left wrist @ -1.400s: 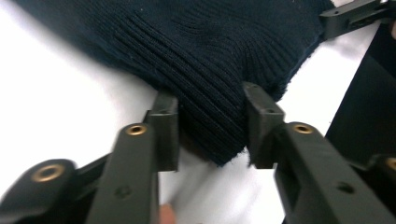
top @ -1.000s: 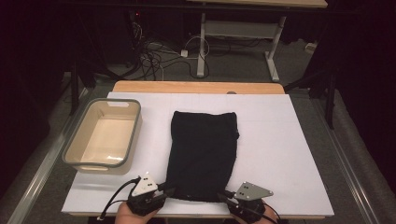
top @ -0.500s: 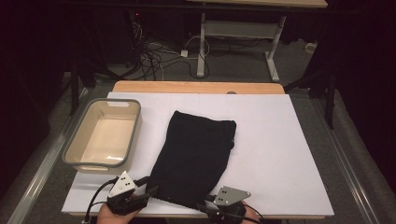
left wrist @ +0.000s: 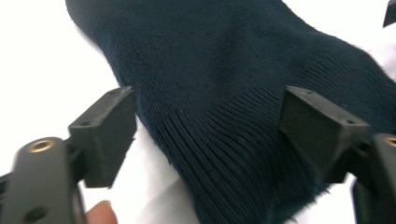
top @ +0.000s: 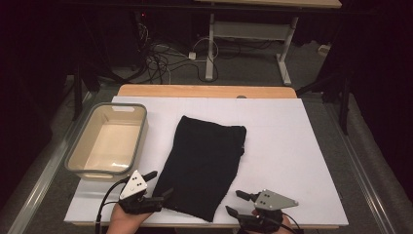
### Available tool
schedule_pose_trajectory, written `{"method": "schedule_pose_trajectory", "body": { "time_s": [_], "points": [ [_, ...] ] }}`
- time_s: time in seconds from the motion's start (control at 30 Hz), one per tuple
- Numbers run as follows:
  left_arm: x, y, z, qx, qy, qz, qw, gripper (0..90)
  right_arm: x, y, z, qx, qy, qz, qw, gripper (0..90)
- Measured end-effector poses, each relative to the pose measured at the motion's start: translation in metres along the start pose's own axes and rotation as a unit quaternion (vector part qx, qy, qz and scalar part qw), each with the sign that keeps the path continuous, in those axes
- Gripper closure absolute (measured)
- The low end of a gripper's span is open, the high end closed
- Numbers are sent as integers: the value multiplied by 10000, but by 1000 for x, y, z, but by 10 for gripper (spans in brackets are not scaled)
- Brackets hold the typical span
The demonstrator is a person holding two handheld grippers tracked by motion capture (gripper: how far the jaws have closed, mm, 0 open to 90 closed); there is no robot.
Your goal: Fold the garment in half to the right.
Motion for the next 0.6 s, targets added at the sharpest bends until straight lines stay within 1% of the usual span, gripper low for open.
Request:
{"method": "schedule_pose_trajectory", "body": {
  "time_s": [0.03,0.1,0.13,0.23,0.3,0.37,0.43,0.47,0.57,0.6],
  "points": [
    [-1,1,3,0,-24,7,10000,148,1,-4,-3,66,-39,28,10000,374],
    [-3,1,6,40,-105,17,9999,143,2,-16,-12,285,-154,26,9995,354],
    [-4,1,8,59,-119,34,9999,142,3,-22,-17,389,-186,43,9991,336],
    [-5,1,13,55,-103,35,9999,91,3,-37,-30,708,-323,80,9969,273],
    [-5,2,16,26,-61,-24,10000,38,4,-49,-41,975,-427,143,9942,222],
    [-4,4,19,-18,8,-67,10000,0,5,-61,-52,1236,-494,147,9910,170],
    [-4,4,21,-17,69,-122,9999,0,8,-72,-62,1469,-535,218,9875,144],
    [-4,5,22,-27,88,-117,9999,0,8,-76,-67,1551,-572,242,9859,122],
    [-4,6,24,-46,120,-122,9998,0,10,-86,-79,1814,-620,329,9809,44],
    [-3,7,25,-61,134,-135,9998,0,11,-89,-82,1867,-646,347,9797,19]
  ]
}}
Point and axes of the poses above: each handheld gripper's, and its own axes: z roughly forward along the jaws, x roughly out of its underside, y roughly to its left, the point moved 3 cm from there along z, roughly forward along the jaws, and after that the axes turned 12 degrees about -y, right-handed, at the moved point
